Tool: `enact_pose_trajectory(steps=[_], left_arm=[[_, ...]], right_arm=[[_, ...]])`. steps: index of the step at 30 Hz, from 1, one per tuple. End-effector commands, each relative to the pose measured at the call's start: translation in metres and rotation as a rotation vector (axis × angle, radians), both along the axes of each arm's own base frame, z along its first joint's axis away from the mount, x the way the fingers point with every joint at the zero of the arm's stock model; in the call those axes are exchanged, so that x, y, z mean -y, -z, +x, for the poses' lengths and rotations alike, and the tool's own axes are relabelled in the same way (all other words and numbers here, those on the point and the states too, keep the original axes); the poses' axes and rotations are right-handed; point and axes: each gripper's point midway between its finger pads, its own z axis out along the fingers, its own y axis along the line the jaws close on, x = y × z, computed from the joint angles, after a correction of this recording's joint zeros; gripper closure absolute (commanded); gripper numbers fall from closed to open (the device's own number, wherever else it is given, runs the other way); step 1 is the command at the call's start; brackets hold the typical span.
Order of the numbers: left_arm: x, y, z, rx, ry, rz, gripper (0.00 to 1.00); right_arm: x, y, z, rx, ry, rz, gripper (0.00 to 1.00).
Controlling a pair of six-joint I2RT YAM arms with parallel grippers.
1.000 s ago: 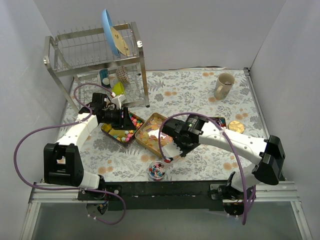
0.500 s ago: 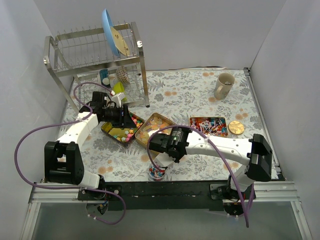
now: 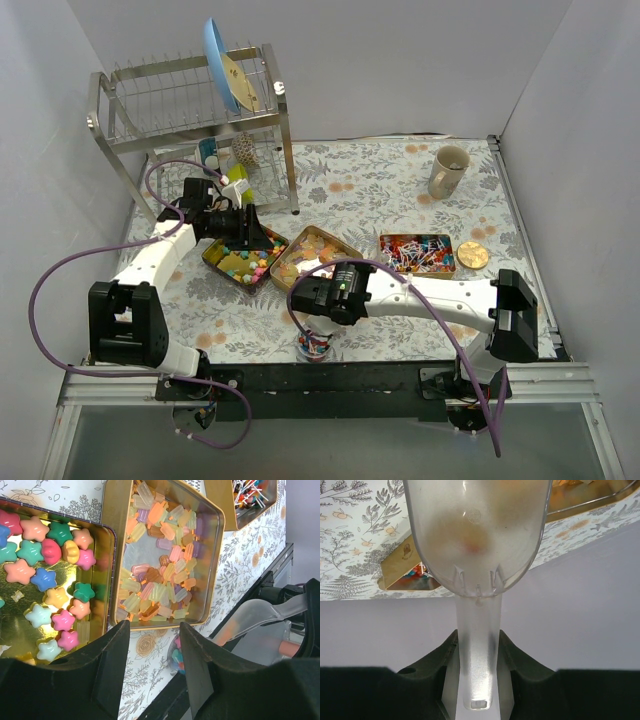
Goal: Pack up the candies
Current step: Place the fake candies in the packing bottle, then place the spatula at the center of the board.
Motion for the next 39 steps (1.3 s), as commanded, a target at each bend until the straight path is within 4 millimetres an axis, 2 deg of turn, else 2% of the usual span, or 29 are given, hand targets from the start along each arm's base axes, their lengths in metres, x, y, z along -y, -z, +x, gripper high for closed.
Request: enact_pose_trajectory(steps=[1, 9, 13, 17, 18, 20, 21, 22, 23, 25, 26, 27, 29, 30, 31, 32, 33, 34, 39], left_arm=[[0.002, -0.021, -0.001, 0.065, 0.014, -0.027, 0.56], [0.004, -0.027, -0.003, 0.073, 0.023, -0.043, 0.56], [0.009, -0.03, -0.015, 0.061, 0.048, -0.087, 0.56], [0.012, -0.03, -0.026, 0.048, 0.061, -0.105, 0.56], [0.012, -0.029, -0.028, 0.041, 0.061, -0.107, 0.56], [0.012, -0.031, -0.031, 0.031, 0.063, -0.11, 0.56], [0.013, -0.032, -0.032, 0.026, 0.061, -0.114, 0.56], [0.013, -0.032, -0.032, 0.023, 0.059, -0.116, 0.56], [0.013, -0.034, -0.032, 0.021, 0.057, -0.121, 0.56], [0.014, -0.036, -0.034, 0.008, 0.052, -0.128, 0.56], [0.014, -0.035, -0.035, -0.003, 0.049, -0.129, 0.57], [0.013, -0.035, -0.036, -0.007, 0.046, -0.125, 0.56], [0.013, -0.034, -0.039, -0.009, 0.055, -0.12, 0.56], [0.012, -0.033, -0.041, -0.005, 0.061, -0.114, 0.56], [0.011, -0.032, -0.042, 0.009, 0.073, -0.108, 0.56], [0.011, -0.031, -0.044, 0.018, 0.081, -0.103, 0.56], [0.01, -0.03, -0.047, 0.026, 0.089, -0.1, 0.55], [0.011, -0.031, -0.05, 0.033, 0.1, -0.105, 0.55], [0.009, -0.027, -0.062, 0.089, 0.169, -0.093, 0.52]], right_arm=[[-0.008, -0.026, 0.009, 0.084, -0.097, -0.058, 0.99], [-0.008, -0.032, 0.008, 0.101, -0.115, -0.052, 0.99], [-0.003, -0.033, 0.006, 0.067, -0.08, 0.003, 0.99], [0.008, -0.033, 0.013, 0.005, 0.091, 0.143, 0.99], [0.017, -0.033, 0.024, -0.01, 0.174, 0.181, 0.99], [0.023, -0.026, 0.03, -0.079, 0.308, 0.264, 0.99], [0.035, -0.024, 0.042, -0.1, 0.396, 0.297, 0.99], [0.039, -0.023, 0.05, -0.093, 0.443, 0.332, 0.99], [0.044, -0.024, 0.069, -0.071, 0.527, 0.415, 0.99], [0.041, -0.022, 0.081, -0.101, 0.589, 0.523, 0.99], [0.05, -0.02, 0.094, -0.093, 0.659, 0.563, 0.99], [0.045, -0.019, 0.106, -0.085, 0.68, 0.629, 0.99], [0.055, -0.012, 0.126, -0.08, 0.765, 0.674, 0.99], [0.05, -0.011, 0.138, -0.084, 0.775, 0.729, 0.99], [0.051, -0.011, 0.148, -0.079, 0.79, 0.763, 0.99], [0.051, -0.003, 0.159, -0.084, 0.804, 0.766, 0.99], [0.058, -0.002, 0.172, -0.077, 0.83, 0.782, 0.99], [0.053, 0.001, 0.178, -0.105, 0.825, 0.802, 0.99], [0.052, 0.025, 0.228, -0.147, 0.799, 0.769, 0.99]])
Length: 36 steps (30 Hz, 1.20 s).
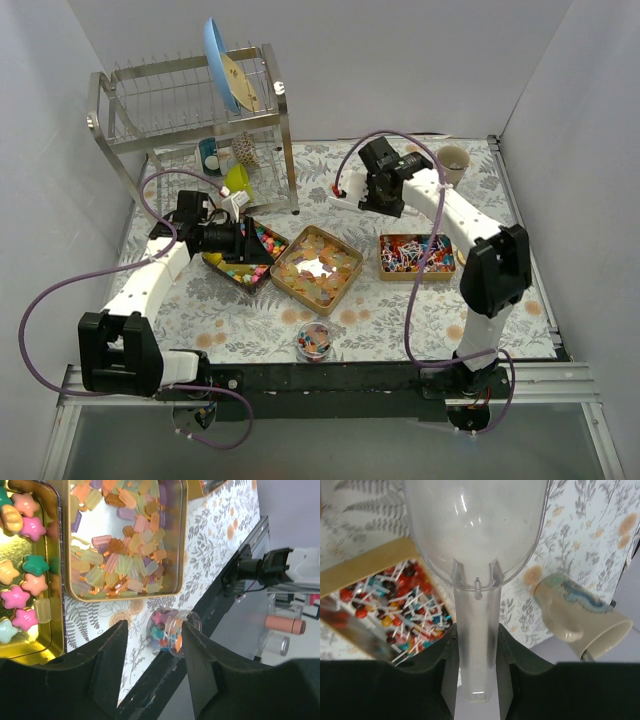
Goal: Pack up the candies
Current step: Place the spatula at the center of the board.
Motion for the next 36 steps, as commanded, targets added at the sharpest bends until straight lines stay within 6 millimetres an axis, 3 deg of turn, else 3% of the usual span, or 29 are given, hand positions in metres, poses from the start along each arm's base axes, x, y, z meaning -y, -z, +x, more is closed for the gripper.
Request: enact_pose_trajectory(steps=[1, 3, 8, 13, 17, 23, 26, 27, 28, 30, 31, 32, 33, 34, 36], left_arm=[[0.001, -0.01, -0.015, 0.104, 0.096, -0.009, 0.52], [0.001, -0.011, -0.015, 0.13, 0.115, -0.003, 0.51], [0.0, -0.015, -0.009, 0.132, 0.102, 0.007, 0.51], [-0.001, -0.013, -0.009, 0.116, 0.081, 0.014, 0.51], [-0.001, -0.011, -0.008, 0.101, 0.084, 0.018, 0.5], [0.002, -0.016, 0.001, 0.085, 0.096, -0.004, 0.49], [0.003, -0.016, 0.005, 0.088, 0.096, -0.005, 0.47], [0.003, -0.016, 0.005, 0.093, 0.097, -0.002, 0.47], [0.003, -0.015, 0.005, 0.096, 0.099, -0.003, 0.45], [0.004, -0.014, 0.004, 0.103, 0.103, -0.005, 0.4], [0.004, -0.014, 0.005, 0.11, 0.103, -0.004, 0.29], [0.004, -0.013, 0.005, 0.112, 0.101, -0.003, 0.06], [0.006, -0.013, 0.006, 0.115, 0.1, -0.003, 0.02], [0.007, -0.014, 0.008, 0.126, 0.101, -0.005, 0.02], [0.008, -0.017, 0.012, 0.147, 0.099, 0.003, 0.02]], right_arm=[[-0.022, 0.008, 0.046, 0.028, -0.075, 0.102, 0.99], [-0.022, 0.019, 0.064, 0.047, -0.119, 0.083, 0.99], [-0.021, 0.055, 0.078, 0.044, -0.282, -0.003, 0.99], [-0.023, 0.072, 0.101, 0.086, -0.334, -0.034, 0.99], [-0.023, 0.092, 0.108, 0.049, -0.342, -0.04, 0.98], [-0.022, 0.105, 0.098, -0.02, -0.339, 0.002, 0.73], [-0.022, 0.091, 0.1, 0.006, -0.293, 0.044, 0.53], [-0.023, 0.085, 0.099, 0.014, -0.282, 0.065, 0.43], [-0.022, 0.079, 0.099, 0.021, -0.252, 0.084, 0.26], [-0.018, 0.055, 0.098, 0.053, -0.211, 0.126, 0.23], [-0.016, 0.037, 0.096, 0.076, -0.163, 0.157, 0.23], [-0.016, 0.031, 0.088, 0.052, -0.151, 0.195, 0.23], [-0.018, 0.025, 0.082, 0.044, -0.138, 0.231, 0.22], [-0.018, 0.009, 0.074, 0.054, -0.115, 0.267, 0.23], [-0.021, -0.002, 0.059, 0.031, -0.116, 0.309, 0.23]])
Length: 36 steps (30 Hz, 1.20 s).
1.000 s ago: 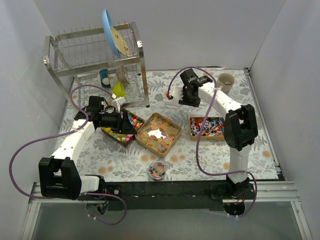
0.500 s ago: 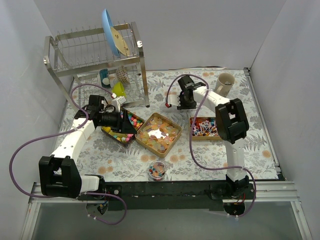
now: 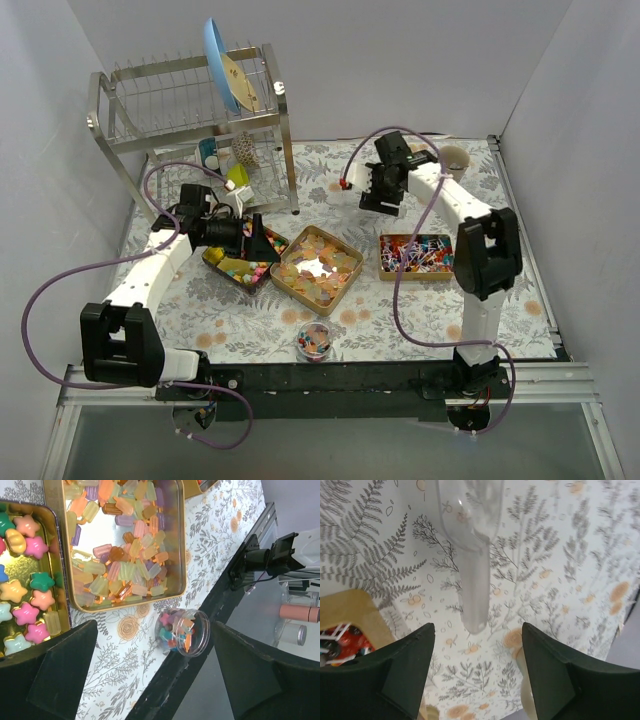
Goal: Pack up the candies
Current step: Place the spatula at the center of the board, then pick up the bottle lid at the center of the board.
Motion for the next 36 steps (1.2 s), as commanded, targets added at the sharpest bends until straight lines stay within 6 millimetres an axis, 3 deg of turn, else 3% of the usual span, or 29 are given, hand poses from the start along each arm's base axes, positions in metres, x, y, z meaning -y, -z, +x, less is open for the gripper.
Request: enact_pose_trajectory(steps=[1, 2, 7, 9, 14, 19, 21, 26, 36], left_arm=[[0.008, -0.02, 0.012, 0.062, -0.018, -0.025, 0.02], [0.011, -0.034, 0.022, 0.071, -0.035, -0.04, 0.02], [0.034, -0.102, 0.032, 0.081, 0.021, -0.198, 0.02], [0.037, -0.108, 0.037, 0.038, -0.011, -0.216, 0.02], [0.025, -0.107, 0.065, -0.15, -0.411, -0.215, 0.02], [0.012, -0.123, 0.078, -0.274, -0.595, -0.275, 0.02], [0.008, -0.137, 0.08, -0.371, -0.618, -0.345, 0.02], [0.004, -0.147, 0.074, -0.577, -0.598, -0.492, 0.02], [0.007, -0.166, 0.067, -0.593, -0.479, -0.581, 0.02]], right_arm=[[-0.011, -0.091, -0.025, 0.056, 0.088, 0.226, 0.22], [-0.012, -0.098, -0.028, 0.059, 0.099, 0.248, 0.22], [-0.008, -0.129, -0.043, 0.083, 0.178, 0.311, 0.21], [-0.005, -0.131, -0.049, 0.075, 0.198, 0.313, 0.21], [0.002, -0.137, -0.06, 0.035, 0.283, 0.305, 0.21], [0.003, -0.117, -0.069, -0.048, 0.357, 0.298, 0.21], [0.004, -0.106, -0.075, -0.067, 0.361, 0.28, 0.21], [0.011, -0.094, -0.07, -0.056, 0.367, 0.214, 0.21], [0.004, -0.1, -0.039, 0.026, 0.357, 0.197, 0.21]])
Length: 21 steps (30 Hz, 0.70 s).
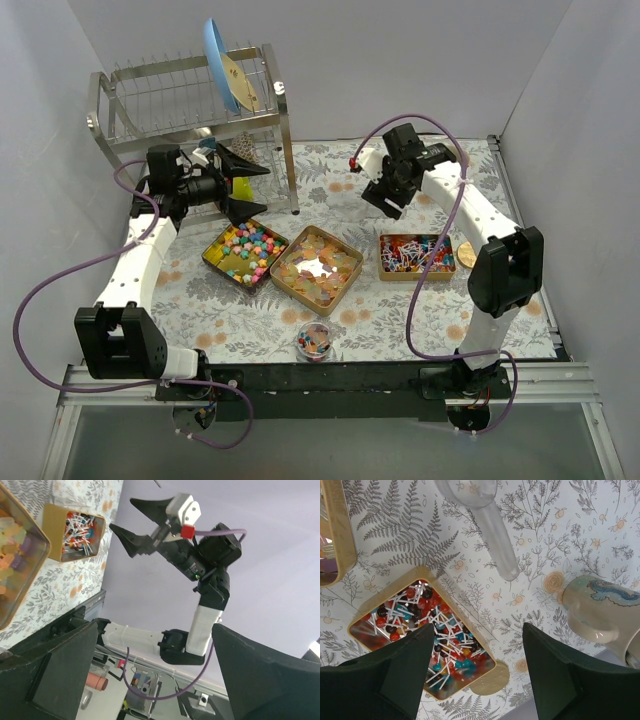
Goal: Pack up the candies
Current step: Pick up the bottle lid at the center of the board.
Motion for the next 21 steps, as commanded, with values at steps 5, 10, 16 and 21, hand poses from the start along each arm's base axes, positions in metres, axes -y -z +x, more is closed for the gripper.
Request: enact_pose_trajectory(steps=[5, 10, 16, 21], left_arm=[[-0.006, -0.019, -0.009, 0.022, 0.031, -0.091, 0.02], [-0.014, -0.015, -0.003, 0.016, -0.007, -0.102, 0.02], [-0.015, -0.02, 0.005, 0.032, -0.004, -0.111, 0.02], [-0.014, 0.001, 0.008, 0.019, -0.002, -0.094, 0.02]], right_arm=[[-0.017, -0.021, 0.022, 0.092, -0.02, 0.017, 0.21], [-0.022, -0.019, 0.023, 0.086, -0.031, 0.02, 0.21], [-0.026, -0.017, 0.029, 0.081, -0.043, 0.024, 0.21], [-0.033, -0.016, 0.039, 0.079, -0.037, 0.034, 0.21]])
